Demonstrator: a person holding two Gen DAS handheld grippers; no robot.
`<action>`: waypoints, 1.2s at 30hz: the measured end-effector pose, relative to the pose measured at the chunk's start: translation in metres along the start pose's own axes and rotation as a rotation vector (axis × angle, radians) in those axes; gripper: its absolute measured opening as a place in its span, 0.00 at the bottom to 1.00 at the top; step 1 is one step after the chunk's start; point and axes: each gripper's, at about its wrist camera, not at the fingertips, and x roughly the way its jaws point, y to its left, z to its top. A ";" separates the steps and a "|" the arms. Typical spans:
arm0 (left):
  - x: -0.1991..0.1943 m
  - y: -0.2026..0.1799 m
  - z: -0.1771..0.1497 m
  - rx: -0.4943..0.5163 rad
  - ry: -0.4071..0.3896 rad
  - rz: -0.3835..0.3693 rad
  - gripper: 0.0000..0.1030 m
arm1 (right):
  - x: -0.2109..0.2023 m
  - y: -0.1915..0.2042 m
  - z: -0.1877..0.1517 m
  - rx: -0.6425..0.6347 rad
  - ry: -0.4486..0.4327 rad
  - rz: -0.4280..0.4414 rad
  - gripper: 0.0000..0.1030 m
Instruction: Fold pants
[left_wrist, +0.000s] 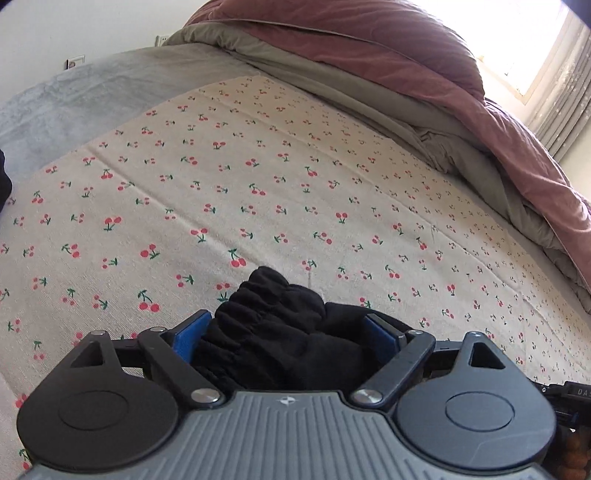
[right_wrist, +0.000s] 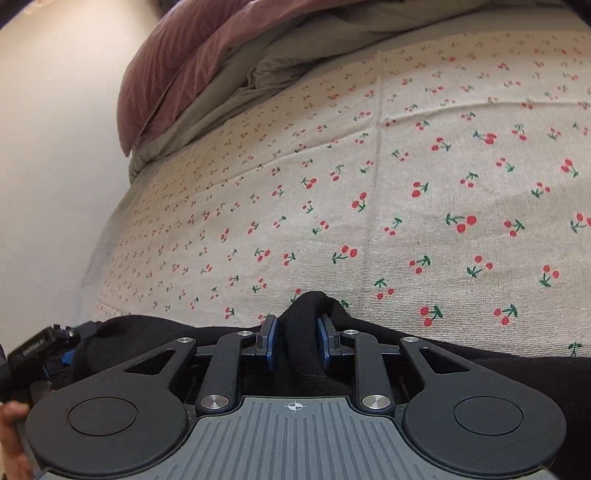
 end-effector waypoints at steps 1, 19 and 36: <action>0.004 -0.001 -0.004 0.003 0.005 0.018 0.61 | 0.002 -0.007 0.004 0.059 0.009 0.026 0.20; -0.025 -0.038 -0.028 0.227 -0.239 0.114 0.18 | -0.006 0.025 -0.018 -0.304 -0.345 -0.192 0.04; -0.019 -0.036 -0.033 0.321 -0.252 0.233 0.65 | -0.052 0.072 -0.125 -0.508 -0.169 -0.405 0.44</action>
